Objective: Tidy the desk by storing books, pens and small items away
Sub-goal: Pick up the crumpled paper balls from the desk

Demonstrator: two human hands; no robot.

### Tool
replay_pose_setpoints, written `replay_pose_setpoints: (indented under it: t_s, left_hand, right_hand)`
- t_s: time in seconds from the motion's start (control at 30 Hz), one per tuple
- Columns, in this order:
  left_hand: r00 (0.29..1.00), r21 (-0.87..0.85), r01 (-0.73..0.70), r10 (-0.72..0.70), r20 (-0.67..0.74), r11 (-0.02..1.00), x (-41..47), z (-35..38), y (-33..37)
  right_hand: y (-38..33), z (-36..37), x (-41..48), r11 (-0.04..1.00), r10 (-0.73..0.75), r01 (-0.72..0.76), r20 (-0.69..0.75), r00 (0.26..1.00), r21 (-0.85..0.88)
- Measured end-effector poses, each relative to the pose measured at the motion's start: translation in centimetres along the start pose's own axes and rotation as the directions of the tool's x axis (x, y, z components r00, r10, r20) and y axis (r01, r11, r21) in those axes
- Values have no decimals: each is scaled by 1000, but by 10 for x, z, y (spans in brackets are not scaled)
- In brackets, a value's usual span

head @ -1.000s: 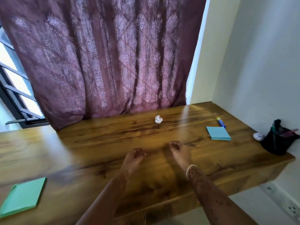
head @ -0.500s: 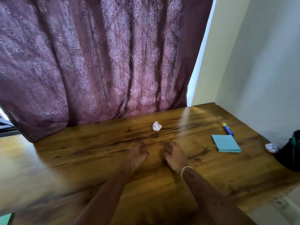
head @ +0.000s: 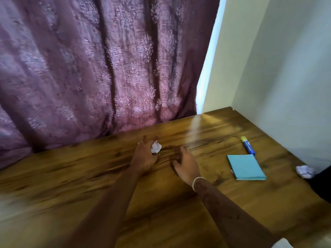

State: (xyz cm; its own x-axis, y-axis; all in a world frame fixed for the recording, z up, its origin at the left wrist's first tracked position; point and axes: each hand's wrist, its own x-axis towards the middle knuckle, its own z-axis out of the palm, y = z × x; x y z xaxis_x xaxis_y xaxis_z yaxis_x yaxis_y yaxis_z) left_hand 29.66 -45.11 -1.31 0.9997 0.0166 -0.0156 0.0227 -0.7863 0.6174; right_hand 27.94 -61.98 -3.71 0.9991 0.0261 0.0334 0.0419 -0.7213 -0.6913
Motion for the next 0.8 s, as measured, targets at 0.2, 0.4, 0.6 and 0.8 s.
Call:
replay_pose_setpoints:
  t_s: [0.2, 0.4, 0.6, 0.8]
  left_hand:
    - [1000, 49, -11, 12, -20, 999, 14, 14, 5]
    - [999, -150, -42, 42, -4, 988, 11, 38, 29]
    - [984, -448, -86, 145, 101, 890, -1, 79, 88]
    - [958, -503, -48, 182, 220, 863, -4, 119, 147]
  right_hand:
    - [12, -12, 5, 997, 19, -20, 16, 1000, 68]
    - [34, -36, -12, 984, 98, -74, -145, 985, 163]
    - [67, -86, -41, 971, 229, -178, -413, 882, 159]
    - [127, -154, -49, 809, 222, -437, -484, 847, -394]
